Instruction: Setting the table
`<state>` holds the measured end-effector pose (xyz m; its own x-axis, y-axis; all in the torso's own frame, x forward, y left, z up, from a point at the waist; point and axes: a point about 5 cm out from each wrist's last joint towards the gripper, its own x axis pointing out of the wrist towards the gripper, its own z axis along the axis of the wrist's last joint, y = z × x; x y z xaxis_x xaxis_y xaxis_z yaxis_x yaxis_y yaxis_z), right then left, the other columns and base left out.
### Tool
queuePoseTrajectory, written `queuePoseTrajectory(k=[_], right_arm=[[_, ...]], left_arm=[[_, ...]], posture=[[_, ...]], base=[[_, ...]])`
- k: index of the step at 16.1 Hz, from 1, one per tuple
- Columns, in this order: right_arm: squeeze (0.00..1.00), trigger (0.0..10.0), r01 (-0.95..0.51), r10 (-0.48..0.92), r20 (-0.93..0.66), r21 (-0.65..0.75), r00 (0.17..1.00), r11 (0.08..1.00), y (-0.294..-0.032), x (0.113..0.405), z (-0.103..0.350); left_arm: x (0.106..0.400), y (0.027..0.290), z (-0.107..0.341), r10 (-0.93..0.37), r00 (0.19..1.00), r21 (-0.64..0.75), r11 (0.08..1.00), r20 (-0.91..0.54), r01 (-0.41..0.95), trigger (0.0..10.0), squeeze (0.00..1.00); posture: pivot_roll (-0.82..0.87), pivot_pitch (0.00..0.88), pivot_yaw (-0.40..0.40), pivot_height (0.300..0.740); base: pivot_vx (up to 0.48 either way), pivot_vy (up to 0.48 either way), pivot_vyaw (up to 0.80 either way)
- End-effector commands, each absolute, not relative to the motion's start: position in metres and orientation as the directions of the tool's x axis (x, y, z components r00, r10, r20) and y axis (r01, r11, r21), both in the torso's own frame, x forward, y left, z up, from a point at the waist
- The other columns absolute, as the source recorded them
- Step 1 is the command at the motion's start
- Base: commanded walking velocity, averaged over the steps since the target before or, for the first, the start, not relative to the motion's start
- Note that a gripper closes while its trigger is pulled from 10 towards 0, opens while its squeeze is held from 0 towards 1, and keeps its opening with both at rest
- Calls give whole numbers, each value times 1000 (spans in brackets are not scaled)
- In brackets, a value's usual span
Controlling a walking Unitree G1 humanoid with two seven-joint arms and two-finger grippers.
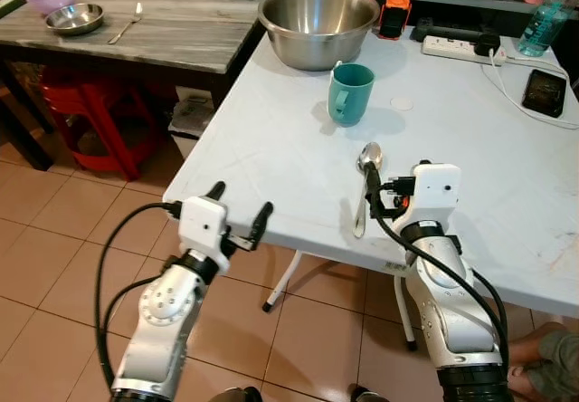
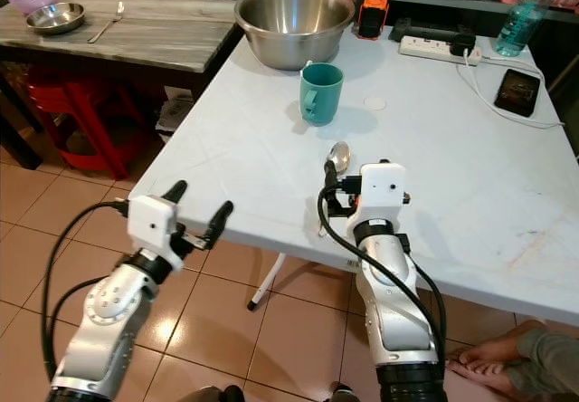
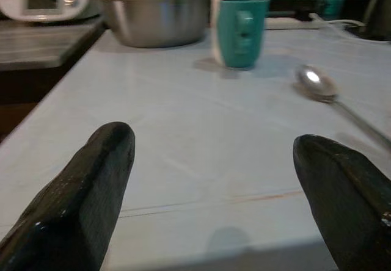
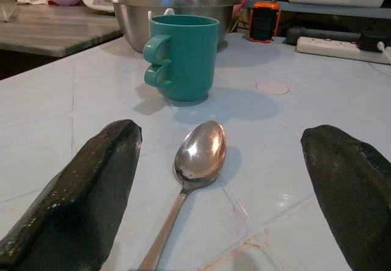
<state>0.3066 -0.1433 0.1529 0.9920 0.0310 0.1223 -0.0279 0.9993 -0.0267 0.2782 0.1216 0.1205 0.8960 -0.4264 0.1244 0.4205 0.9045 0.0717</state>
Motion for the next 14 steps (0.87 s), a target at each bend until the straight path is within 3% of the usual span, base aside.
queuePoseTrajectory(k=[1,8,14], right_arm=[[0,10000,-21,24,115,-30,993,999,-146,306,152],[0,10000,-9,13,121,-31,993,999,-148,306,153],[0,10000,-7,7,88,-5,996,1000,-144,318,155]], left_arm=[[278,120,123,-429,895,79,903,125,422,10000,0],[277,119,125,-434,890,91,901,138,425,10000,0],[274,115,124,-618,780,124,785,99,607,10000,0]], posture=[[-125,166,35,740],[-125,167,34,740],[-112,166,35,740]], base=[[0,0,0],[0,0,0],[0,0,0]])
